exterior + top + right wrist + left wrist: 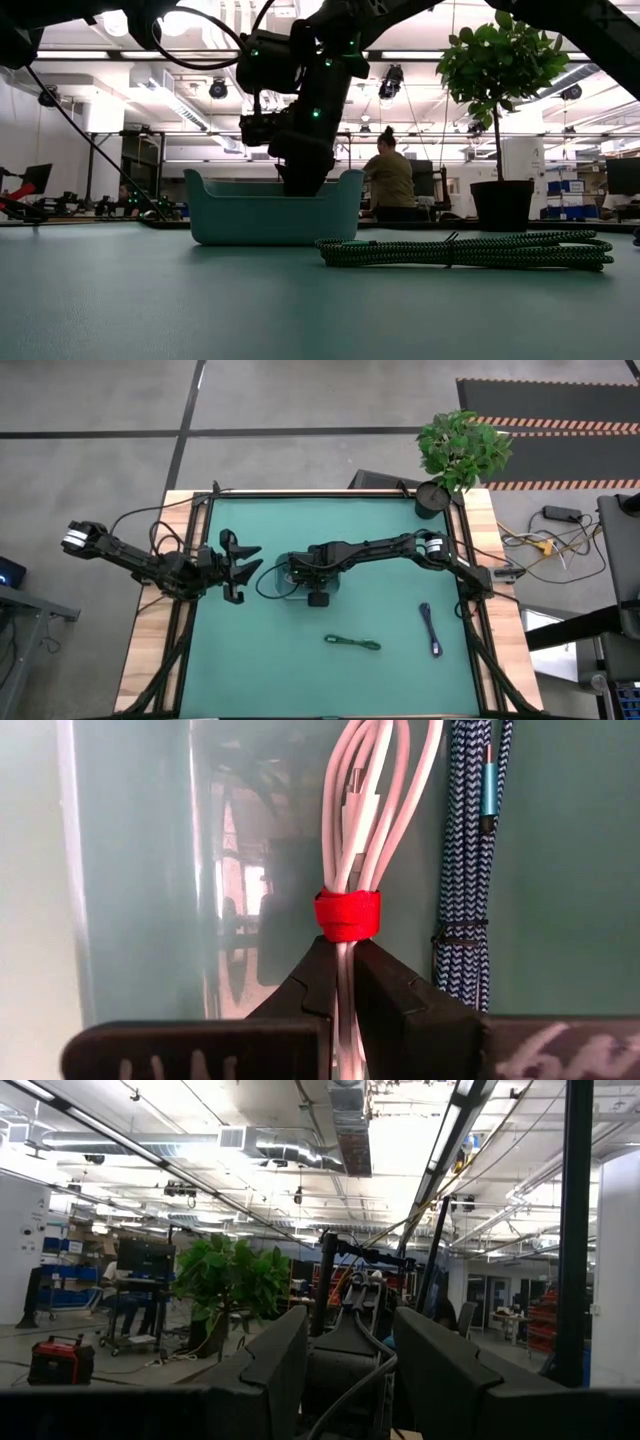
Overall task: Pick and place USB-C Cables
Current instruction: Put the white charger cable into the green bin, then put the green black charger cable into the green bin
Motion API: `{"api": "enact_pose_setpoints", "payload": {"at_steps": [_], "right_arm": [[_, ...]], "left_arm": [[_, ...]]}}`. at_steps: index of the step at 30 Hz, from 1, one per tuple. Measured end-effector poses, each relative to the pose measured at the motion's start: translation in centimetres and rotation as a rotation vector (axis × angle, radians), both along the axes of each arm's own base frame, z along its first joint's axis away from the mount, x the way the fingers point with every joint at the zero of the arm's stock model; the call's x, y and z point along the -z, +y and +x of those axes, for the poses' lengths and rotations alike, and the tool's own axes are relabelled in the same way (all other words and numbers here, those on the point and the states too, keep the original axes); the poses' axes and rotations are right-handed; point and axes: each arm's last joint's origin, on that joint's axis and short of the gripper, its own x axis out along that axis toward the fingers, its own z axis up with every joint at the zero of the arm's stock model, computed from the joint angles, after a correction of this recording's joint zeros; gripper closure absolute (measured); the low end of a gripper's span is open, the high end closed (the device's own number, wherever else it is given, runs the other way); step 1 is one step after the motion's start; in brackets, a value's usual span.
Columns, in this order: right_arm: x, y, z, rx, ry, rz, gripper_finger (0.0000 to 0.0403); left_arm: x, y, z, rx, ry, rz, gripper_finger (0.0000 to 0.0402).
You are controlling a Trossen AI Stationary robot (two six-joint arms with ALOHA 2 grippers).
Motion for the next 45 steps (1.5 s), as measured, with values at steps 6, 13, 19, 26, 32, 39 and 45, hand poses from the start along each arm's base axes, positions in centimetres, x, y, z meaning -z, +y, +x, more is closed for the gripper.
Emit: {"api": "enact_pose_setpoints", "payload": {"at_steps": [6,13,19,26,32,39,45], "right_arm": [[0.0,0.0,0.0,0.016,0.0,0.005,0.0377],[0.0,0.0,0.0,0.016,0.0,0.005,0.0332],[-0.1,0.0,0.0,0.017,0.002,0.005,0.0302],[-2.1,0.0,0.4,0.014,-0.015,0.004,0.029],[-5.1,0.3,0.1,0.024,0.011,0.009,0.0296],[-8.4,3.2,-1.4,0.01,0.008,0.025,0.0313],[-11.0,6.9,-3.2,-0.046,-0.059,0.04,0.0328]], "left_arm": [[0.0,0.0,0.0,0.0,-0.001,0.0,0.0265],[0.1,0.0,0.1,0.0,0.006,0.001,0.0265],[0.1,0.0,0.1,0.0,0.005,0.001,0.0265],[0.1,0.0,0.1,0.0,0.006,0.001,0.0265],[0.1,0.0,0.1,0.0,0.007,0.002,0.0265],[0.2,0.0,0.1,-0.003,0.014,0.009,0.0265],[0.2,0.0,0.2,-0.008,0.019,0.009,0.0265]]}}
